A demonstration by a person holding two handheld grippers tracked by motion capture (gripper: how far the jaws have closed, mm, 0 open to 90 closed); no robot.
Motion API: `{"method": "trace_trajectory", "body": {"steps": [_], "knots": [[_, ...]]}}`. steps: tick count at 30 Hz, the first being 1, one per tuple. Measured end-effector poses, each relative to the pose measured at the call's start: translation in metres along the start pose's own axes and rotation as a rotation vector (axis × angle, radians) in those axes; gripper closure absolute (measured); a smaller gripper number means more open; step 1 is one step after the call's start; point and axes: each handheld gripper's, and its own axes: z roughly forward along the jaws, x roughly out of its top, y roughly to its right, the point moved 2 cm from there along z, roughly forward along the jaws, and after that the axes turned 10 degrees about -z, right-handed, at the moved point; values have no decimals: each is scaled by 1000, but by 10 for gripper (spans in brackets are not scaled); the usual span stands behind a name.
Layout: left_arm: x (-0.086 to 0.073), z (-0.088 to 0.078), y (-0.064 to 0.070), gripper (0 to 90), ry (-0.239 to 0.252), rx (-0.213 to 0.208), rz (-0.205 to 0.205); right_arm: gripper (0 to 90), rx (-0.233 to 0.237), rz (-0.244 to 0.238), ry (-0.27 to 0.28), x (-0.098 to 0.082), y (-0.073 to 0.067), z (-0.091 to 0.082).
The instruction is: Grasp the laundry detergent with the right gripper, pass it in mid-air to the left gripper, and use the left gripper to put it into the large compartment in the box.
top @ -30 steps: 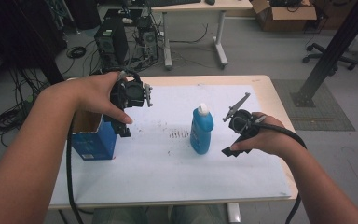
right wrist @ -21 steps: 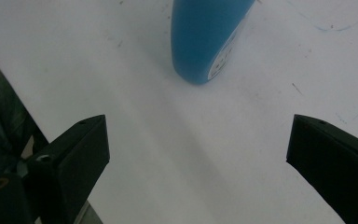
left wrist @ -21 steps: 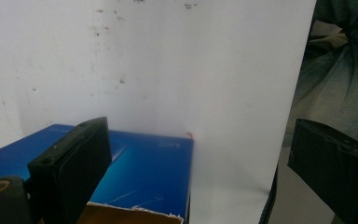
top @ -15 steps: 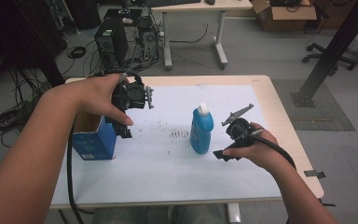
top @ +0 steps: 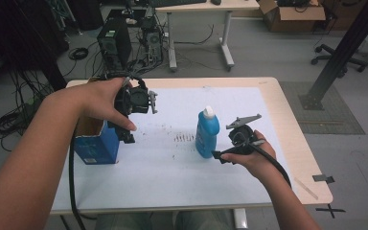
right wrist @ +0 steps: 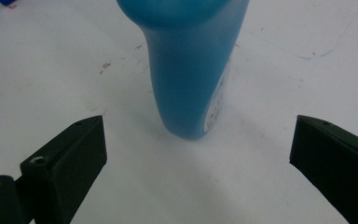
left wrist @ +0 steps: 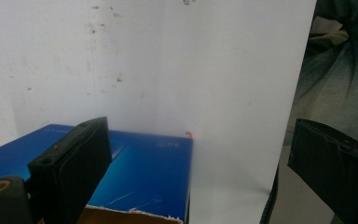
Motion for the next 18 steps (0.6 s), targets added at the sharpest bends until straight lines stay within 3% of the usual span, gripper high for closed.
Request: {"method": "trace_trajectory", "body": {"steps": [5,18], "knots": [[1,0,0,62,1,1,4,34,-35,-19,37,1,-8,13],[0,0,1,62,1,2,7,18,-103,7,103,-4,-12,36]]}}
